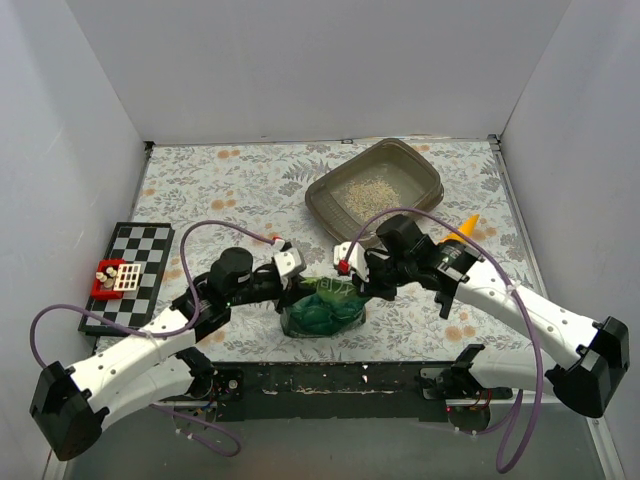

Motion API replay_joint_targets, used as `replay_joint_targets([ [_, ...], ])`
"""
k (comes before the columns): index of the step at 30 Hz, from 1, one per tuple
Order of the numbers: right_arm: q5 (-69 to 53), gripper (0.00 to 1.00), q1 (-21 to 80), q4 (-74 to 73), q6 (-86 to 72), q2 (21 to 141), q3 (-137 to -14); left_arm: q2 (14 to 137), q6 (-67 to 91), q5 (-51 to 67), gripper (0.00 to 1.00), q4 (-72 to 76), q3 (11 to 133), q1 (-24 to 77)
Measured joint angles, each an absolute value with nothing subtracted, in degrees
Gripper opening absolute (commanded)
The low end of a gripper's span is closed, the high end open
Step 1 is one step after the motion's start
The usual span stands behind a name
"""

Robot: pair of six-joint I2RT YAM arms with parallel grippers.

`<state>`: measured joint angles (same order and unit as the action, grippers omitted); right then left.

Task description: Fill the litter box with clean litter

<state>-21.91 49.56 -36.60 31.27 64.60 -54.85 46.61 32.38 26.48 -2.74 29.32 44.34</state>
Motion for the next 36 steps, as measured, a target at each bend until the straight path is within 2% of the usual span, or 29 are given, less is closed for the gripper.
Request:
replay_joint_targets([
  [5, -17.3, 0.01, 49.3, -48.2, 31.9, 68.0, -67.6, 51.2, 30.0, 29.2, 0.0, -2.8, 35.8, 41.8],
  [8, -17.3, 0.01, 49.1, -49.3, 31.9, 67.5, -68.6, 50.9, 30.3, 31.1, 0.0, -1.8, 36.3, 41.0],
  [11, -18.2, 0.01, 49.2, -46.9, 31.3, 67.3, -64.9, 49.3, 31.8, 31.5, 0.21, -0.5, 32.8, 41.0],
  [14, -19.2, 0.01, 49.7, -43.2, 29.8, 67.2, -58.2, 46.1, 33.8, 31.4, 0.33, 0.6, 27.0, 40.9],
  [18, -20.0, 0.01, 49.5, -41.4, 27.7, 65.8, -55.1, 45.0, 35.4, 33.1, 0.44, 2.0, 24.8, 40.8],
  [22, -19.7, 0.01, 49.5, -40.9, 26.8, 65.6, -55.1, 50.4, 35.3, 36.1, 0.48, 1.9, 27.3, 40.4],
  [29, -19.6, 0.01, 49.5, -40.6, 26.5, 65.6, -55.1, 57.6, 33.8, 38.4, 0.48, 0.6, 32.4, 40.4],
  [31, -19.6, 0.01, 49.5, -40.5, 26.5, 65.6, -55.1, 58.7, 33.1, 38.7, 0.45, 0.5, 33.7, 40.4],
  [33, -19.5, 0.01, 49.5, -40.5, 26.5, 65.6, -55.1, 60.1, 32.5, 39.0, 0.35, 0.6, 34.6, 40.4],
  [35, -19.4, 0.01, 49.5, -40.5, 26.5, 65.6, -55.1, 61.3, 32.0, 39.6, 0.18, 0.4, 34.8, 40.4],
  [36, -19.3, 0.01, 49.5, -40.5, 26.5, 65.6, -55.1, 61.7, 31.8, 39.9, 0.13, 0.0, 34.8, 40.4],
])
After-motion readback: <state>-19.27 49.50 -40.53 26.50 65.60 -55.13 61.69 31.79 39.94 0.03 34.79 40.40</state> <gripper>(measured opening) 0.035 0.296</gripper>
